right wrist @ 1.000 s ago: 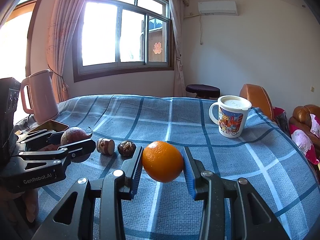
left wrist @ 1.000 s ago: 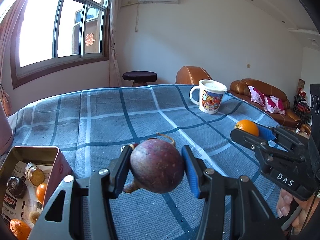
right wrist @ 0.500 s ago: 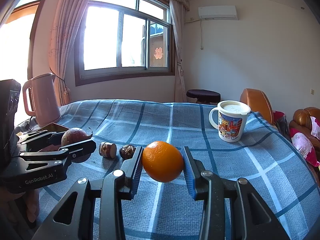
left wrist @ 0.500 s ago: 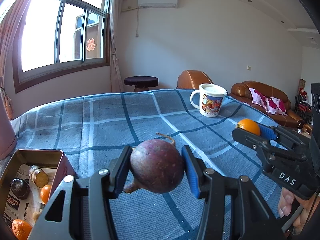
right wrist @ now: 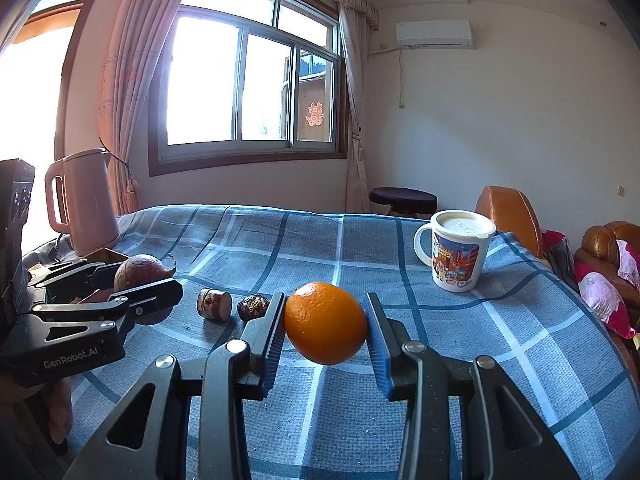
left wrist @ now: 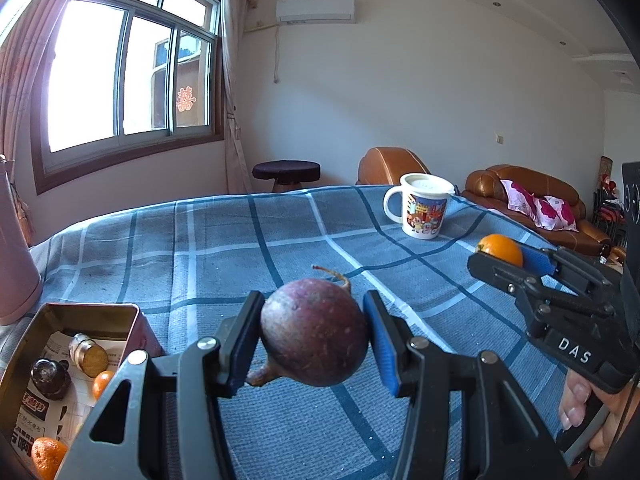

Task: Organize fruits
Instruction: 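Lift and carry the orange and purple fruit toward the tin box with both grippers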

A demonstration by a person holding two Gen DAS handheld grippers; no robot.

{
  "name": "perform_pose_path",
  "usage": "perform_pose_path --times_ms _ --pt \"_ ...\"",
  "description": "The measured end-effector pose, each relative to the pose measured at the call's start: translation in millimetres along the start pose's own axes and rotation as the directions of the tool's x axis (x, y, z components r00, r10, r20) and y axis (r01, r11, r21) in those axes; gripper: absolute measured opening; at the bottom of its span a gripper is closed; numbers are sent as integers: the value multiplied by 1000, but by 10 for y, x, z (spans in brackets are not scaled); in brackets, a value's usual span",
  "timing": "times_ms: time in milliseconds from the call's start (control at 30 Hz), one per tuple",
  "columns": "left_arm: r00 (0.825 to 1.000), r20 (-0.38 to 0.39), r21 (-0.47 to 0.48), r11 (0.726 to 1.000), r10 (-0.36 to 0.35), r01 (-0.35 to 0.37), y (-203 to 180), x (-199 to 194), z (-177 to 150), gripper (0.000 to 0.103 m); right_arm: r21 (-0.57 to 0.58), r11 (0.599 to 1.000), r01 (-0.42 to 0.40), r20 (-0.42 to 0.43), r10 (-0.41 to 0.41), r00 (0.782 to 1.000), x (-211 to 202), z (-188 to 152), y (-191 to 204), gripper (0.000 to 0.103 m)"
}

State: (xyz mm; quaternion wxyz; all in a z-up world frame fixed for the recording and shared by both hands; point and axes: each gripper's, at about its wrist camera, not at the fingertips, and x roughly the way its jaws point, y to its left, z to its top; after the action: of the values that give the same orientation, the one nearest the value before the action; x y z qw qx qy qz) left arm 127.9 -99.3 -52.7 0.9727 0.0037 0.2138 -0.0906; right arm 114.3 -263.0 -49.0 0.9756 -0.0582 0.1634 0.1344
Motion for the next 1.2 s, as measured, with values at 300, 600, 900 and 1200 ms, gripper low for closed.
perform_pose_path --times_ms 300,600,900,1200 --pt "1000 8 -2 1000 7 -7 72 -95 -22 53 -5 1000 -15 1 15 1000 1 6 62 40" --pt "1000 15 -12 1000 23 -22 216 -204 -63 53 -4 1000 -26 8 26 1000 -4 11 170 40" --pt "998 28 -21 999 50 -50 361 -302 -98 53 -46 997 -66 10 66 998 23 38 453 40" --pt "996 45 -27 997 78 -77 485 -400 -134 53 -66 994 -88 7 89 996 52 43 631 40"
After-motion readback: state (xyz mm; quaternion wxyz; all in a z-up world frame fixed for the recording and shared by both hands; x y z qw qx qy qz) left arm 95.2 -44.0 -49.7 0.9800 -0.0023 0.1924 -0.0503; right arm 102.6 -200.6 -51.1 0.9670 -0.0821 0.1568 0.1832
